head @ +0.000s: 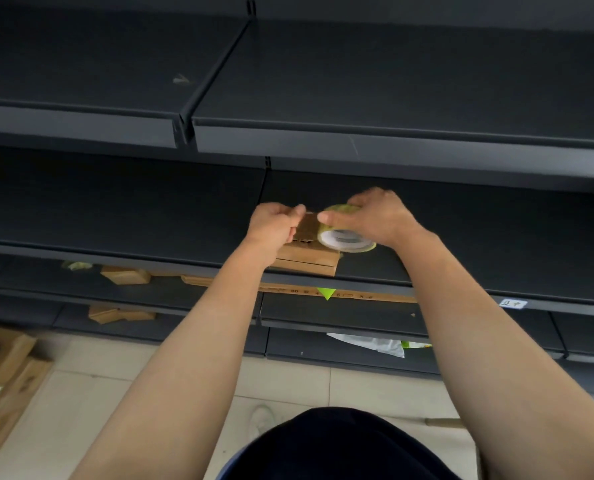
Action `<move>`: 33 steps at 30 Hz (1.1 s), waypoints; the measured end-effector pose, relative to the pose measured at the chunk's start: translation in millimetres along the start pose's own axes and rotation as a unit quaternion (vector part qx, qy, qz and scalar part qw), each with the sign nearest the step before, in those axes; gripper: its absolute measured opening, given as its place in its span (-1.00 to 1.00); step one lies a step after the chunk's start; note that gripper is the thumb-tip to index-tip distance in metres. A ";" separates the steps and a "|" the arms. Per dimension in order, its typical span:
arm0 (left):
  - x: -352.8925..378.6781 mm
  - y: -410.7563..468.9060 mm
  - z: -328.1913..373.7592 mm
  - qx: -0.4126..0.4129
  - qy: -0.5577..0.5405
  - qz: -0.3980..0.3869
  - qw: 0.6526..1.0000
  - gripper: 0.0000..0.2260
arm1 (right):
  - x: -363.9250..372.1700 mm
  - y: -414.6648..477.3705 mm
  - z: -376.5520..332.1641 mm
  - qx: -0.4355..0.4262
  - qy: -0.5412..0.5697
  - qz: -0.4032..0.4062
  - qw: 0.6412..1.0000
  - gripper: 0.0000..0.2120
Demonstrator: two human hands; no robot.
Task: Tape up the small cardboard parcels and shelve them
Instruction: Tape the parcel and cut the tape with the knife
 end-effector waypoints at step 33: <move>-53.7 49.0 -72.2 -0.152 -0.038 0.098 0.983 -0.76 | 37.0 65.9 70.6 0.121 -0.008 -0.127 0.985 -0.48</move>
Point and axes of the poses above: each hand's wrist, its own y-axis towards the middle knuckle, its own x-axis out of the palm, z = x × y, the point moved 1 cm from there along y, towards the middle knuckle, and after that the axes turned 15 degrees about -z, right-handed, at the moved point
